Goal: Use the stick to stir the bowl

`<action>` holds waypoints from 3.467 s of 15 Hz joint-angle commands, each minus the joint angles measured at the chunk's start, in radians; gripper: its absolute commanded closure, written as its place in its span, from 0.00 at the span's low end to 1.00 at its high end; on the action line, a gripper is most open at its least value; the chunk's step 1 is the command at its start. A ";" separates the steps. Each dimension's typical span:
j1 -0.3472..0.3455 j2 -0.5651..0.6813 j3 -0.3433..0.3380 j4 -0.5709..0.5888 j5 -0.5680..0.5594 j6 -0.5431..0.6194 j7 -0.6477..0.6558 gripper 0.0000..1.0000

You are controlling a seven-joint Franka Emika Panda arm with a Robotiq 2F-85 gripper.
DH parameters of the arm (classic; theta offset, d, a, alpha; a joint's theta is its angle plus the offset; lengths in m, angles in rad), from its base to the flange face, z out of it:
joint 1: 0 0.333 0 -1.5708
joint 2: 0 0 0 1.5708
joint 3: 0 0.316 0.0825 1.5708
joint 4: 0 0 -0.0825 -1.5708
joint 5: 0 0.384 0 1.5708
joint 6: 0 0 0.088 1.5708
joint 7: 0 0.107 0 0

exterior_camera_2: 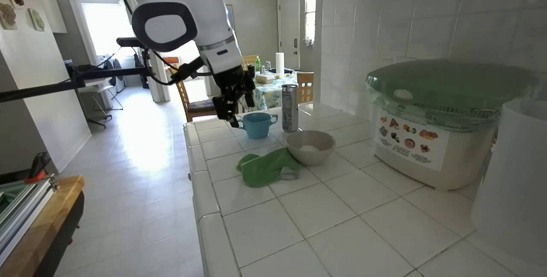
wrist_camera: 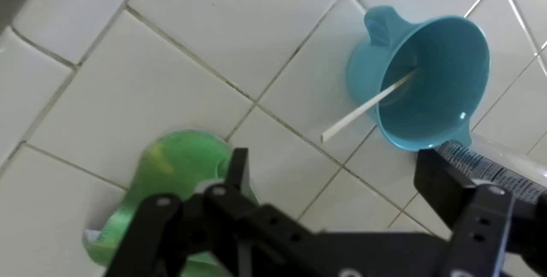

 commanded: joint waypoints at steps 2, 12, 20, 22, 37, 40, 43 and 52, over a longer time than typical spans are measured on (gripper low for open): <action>0.001 0.049 -0.011 0.073 -0.011 0.002 -0.043 0.00; 0.074 0.067 -0.011 0.085 -0.019 0.029 0.013 0.00; 0.116 0.064 -0.020 0.057 -0.023 0.060 0.061 0.00; 0.120 0.061 -0.027 0.049 -0.026 0.066 0.070 0.00; 0.472 0.041 -0.350 -0.064 -0.158 0.196 0.447 0.00; 0.590 0.051 -0.482 -0.052 -0.206 0.183 0.517 0.00; 0.707 0.059 -0.596 -0.039 -0.242 0.170 0.581 0.00; 1.031 0.078 -0.865 -0.032 -0.283 0.121 0.737 0.00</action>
